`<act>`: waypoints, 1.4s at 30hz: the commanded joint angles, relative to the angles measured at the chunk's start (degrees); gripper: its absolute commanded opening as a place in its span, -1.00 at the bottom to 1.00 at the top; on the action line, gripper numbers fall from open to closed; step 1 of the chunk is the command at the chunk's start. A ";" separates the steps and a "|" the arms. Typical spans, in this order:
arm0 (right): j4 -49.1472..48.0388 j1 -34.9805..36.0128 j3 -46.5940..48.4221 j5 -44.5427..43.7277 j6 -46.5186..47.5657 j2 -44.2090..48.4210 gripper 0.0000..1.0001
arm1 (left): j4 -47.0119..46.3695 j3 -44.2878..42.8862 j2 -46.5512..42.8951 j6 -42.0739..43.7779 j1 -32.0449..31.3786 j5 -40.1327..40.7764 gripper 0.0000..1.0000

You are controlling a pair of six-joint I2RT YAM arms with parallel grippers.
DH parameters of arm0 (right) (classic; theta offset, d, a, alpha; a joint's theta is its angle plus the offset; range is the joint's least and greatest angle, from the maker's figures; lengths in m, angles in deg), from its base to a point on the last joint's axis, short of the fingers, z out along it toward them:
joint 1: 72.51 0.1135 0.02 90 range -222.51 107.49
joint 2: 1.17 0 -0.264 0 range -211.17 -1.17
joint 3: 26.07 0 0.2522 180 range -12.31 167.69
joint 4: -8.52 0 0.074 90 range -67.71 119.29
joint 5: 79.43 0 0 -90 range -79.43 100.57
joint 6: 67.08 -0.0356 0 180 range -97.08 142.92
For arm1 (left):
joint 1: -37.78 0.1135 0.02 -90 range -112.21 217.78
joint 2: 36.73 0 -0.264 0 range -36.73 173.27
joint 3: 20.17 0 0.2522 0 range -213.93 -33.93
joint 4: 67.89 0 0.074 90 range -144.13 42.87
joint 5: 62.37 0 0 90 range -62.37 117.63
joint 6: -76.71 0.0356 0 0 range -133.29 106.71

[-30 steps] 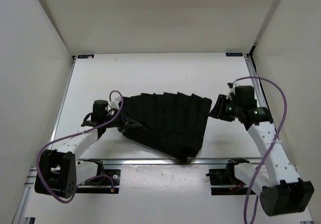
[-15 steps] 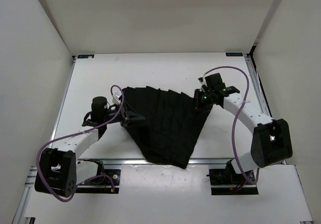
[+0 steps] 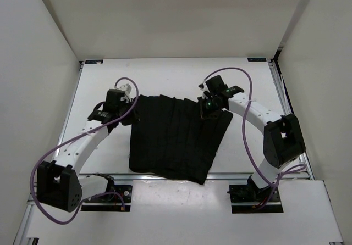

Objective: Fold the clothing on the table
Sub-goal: Flatten the skirt out, then fold the skirt

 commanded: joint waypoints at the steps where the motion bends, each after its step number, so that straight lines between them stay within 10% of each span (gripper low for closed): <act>1: 7.60 2.17 0.46 -1.02 0.04 0.14 -0.91 | 10.64 0.44 4.71 9.78 -3.10 16.38 -0.91; 17: 9.20 -5.99 -2.99 2.48 1.00 -11.62 -1.00 | 5.37 -6.21 26.33 12.95 -6.62 18.84 -1.00; 28: 23.60 -17.76 40.75 -2.86 6.54 -37.79 -1.00 | 7.91 -28.80 44.43 13.83 -9.07 14.89 -1.00; 35: 16.41 -22.08 46.24 3.56 3.72 -36.08 -0.99 | 11.78 -42.87 51.48 14.26 -10.13 12.95 -1.00; 42: 14.75 -11.45 28.01 -4.54 2.96 -17.80 -1.00 | 6.51 -33.75 42.78 12.69 -7.50 13.39 -1.00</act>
